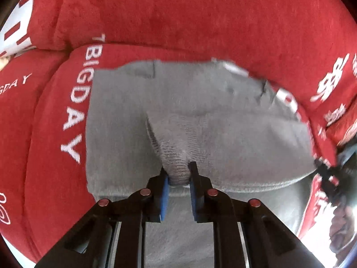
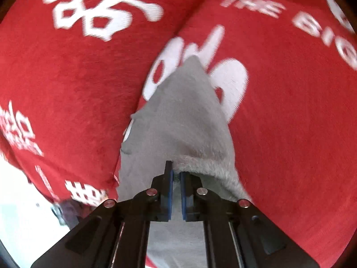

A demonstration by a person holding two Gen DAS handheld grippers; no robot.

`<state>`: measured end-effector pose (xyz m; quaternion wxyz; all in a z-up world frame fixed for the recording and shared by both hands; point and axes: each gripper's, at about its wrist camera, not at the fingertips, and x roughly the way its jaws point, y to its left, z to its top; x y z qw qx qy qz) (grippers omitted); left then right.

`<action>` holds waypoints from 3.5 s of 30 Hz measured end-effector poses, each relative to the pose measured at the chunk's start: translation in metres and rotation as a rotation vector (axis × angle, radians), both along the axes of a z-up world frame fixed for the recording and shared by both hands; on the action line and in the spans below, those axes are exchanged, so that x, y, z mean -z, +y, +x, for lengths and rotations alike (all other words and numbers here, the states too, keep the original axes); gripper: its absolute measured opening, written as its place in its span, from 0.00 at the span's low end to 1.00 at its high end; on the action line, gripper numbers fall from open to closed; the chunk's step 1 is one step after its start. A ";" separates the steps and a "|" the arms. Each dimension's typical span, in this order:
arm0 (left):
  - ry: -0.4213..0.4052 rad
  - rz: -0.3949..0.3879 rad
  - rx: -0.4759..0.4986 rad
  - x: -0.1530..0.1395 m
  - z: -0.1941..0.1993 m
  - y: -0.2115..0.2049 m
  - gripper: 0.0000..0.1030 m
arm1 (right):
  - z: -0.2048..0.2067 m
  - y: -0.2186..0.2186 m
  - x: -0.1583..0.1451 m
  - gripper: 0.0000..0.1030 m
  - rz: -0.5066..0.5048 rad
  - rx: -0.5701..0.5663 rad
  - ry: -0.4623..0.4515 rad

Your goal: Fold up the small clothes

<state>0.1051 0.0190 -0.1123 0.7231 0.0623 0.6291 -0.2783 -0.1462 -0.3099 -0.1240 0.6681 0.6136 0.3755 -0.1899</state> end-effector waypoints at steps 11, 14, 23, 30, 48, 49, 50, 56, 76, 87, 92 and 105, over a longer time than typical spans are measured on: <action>-0.078 0.103 -0.088 -0.006 0.008 0.035 0.49 | -0.025 0.015 0.031 0.16 0.129 -0.091 0.054; -0.077 0.123 -0.095 -0.014 0.008 0.042 0.49 | -0.031 0.012 0.010 0.16 0.050 -0.084 0.066; -0.109 0.100 -0.071 -0.026 -0.005 0.023 0.76 | -0.024 -0.029 0.021 0.34 0.062 -0.069 0.086; -0.141 0.170 -0.025 -0.002 -0.010 -0.004 0.76 | -0.004 -0.023 0.008 0.19 -0.075 -0.266 0.198; -0.097 0.281 -0.025 -0.018 -0.038 0.022 0.76 | -0.010 0.021 -0.040 0.42 -0.190 -0.369 0.268; -0.093 0.279 -0.023 -0.019 -0.041 0.021 0.76 | -0.010 0.027 -0.042 0.42 -0.187 -0.380 0.266; -0.085 0.276 -0.022 -0.021 -0.045 0.019 0.76 | -0.007 0.033 -0.044 0.42 -0.186 -0.391 0.266; -0.074 0.299 0.015 -0.030 -0.069 0.006 0.76 | 0.004 0.064 -0.056 0.49 -0.235 -0.465 0.285; -0.061 0.345 -0.057 -0.043 -0.114 -0.026 0.76 | 0.016 0.059 -0.069 0.58 -0.230 -0.630 0.235; -0.028 0.352 -0.088 -0.036 -0.131 -0.027 0.76 | 0.017 0.050 -0.065 0.58 -0.232 -0.648 0.226; -0.049 0.346 -0.063 -0.036 -0.133 -0.023 1.00 | 0.014 0.057 -0.069 0.65 -0.258 -0.630 0.227; -0.048 0.297 -0.069 -0.050 -0.142 0.026 1.00 | 0.009 0.105 -0.095 0.85 -0.421 -0.636 0.299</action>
